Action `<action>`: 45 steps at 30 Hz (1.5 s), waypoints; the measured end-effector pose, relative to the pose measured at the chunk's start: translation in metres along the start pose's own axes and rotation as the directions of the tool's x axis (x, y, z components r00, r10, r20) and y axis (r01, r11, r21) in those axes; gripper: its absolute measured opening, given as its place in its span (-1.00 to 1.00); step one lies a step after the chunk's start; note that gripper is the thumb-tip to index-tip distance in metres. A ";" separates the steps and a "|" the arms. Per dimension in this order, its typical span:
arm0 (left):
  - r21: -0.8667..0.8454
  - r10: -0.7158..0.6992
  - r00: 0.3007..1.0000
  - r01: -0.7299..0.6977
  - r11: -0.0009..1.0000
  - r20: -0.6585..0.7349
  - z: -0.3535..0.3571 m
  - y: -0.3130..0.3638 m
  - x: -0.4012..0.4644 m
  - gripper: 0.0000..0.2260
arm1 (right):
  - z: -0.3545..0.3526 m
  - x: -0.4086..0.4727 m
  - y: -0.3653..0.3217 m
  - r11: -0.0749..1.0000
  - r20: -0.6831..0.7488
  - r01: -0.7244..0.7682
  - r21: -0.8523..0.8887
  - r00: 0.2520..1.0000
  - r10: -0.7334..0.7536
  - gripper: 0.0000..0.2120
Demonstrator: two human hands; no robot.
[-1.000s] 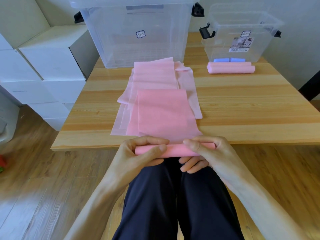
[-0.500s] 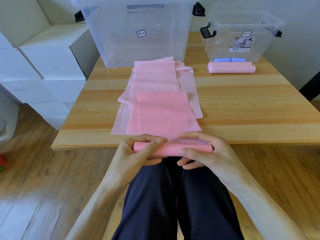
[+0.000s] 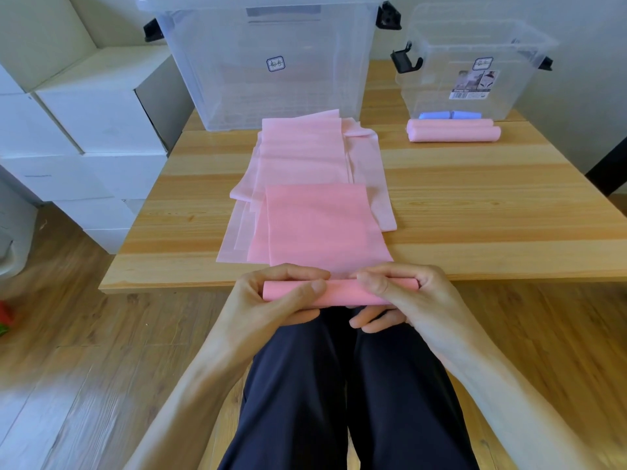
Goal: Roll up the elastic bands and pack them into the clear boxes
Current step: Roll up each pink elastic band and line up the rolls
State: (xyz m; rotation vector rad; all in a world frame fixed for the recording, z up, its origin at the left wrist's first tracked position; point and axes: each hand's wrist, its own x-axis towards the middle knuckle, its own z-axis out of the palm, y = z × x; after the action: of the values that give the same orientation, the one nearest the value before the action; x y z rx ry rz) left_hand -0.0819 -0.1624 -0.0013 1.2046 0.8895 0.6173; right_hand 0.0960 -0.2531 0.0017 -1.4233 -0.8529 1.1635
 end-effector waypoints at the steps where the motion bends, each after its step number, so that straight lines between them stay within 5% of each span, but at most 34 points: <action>1: 0.007 0.003 1.000 -0.003 1.000 -0.007 0.000 0.000 0.000 -0.78 | 0.000 -0.001 0.000 1.000 0.012 -0.009 0.006 1.000 0.009 -0.72; 26: -0.013 -0.018 1.000 0.018 1.000 -0.003 -0.002 0.000 0.001 -0.70 | -0.001 0.001 -0.002 1.000 0.034 0.004 -0.014 0.999 -0.003 -0.77; 33: -0.009 -0.004 1.000 0.004 1.000 -0.021 -0.002 -0.001 0.002 -0.76 | 0.000 0.000 -0.001 1.000 0.055 -0.017 0.015 0.998 0.017 -0.63; 37: -0.029 0.004 1.000 -0.004 1.000 0.003 -0.003 -0.001 0.000 -0.71 | 0.000 0.001 0.000 1.000 0.037 0.004 -0.002 0.999 -0.004 -0.76; 42: -0.004 -0.006 1.000 0.006 1.000 -0.030 -0.002 0.001 -0.001 -0.74 | 0.003 -0.001 0.000 1.000 0.068 -0.016 0.027 0.998 0.014 -0.64; 45: -0.012 -0.011 1.000 0.011 1.000 -0.024 -0.003 0.001 -0.002 -0.71 | 0.003 0.000 0.001 1.000 0.033 0.019 0.003 0.999 -0.019 -0.75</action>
State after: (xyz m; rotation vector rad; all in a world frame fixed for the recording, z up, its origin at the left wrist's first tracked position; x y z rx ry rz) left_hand -0.0851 -0.1622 0.0001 1.1826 0.9114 0.6287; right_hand 0.0931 -0.2519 0.0008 -1.3942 -0.8855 1.1762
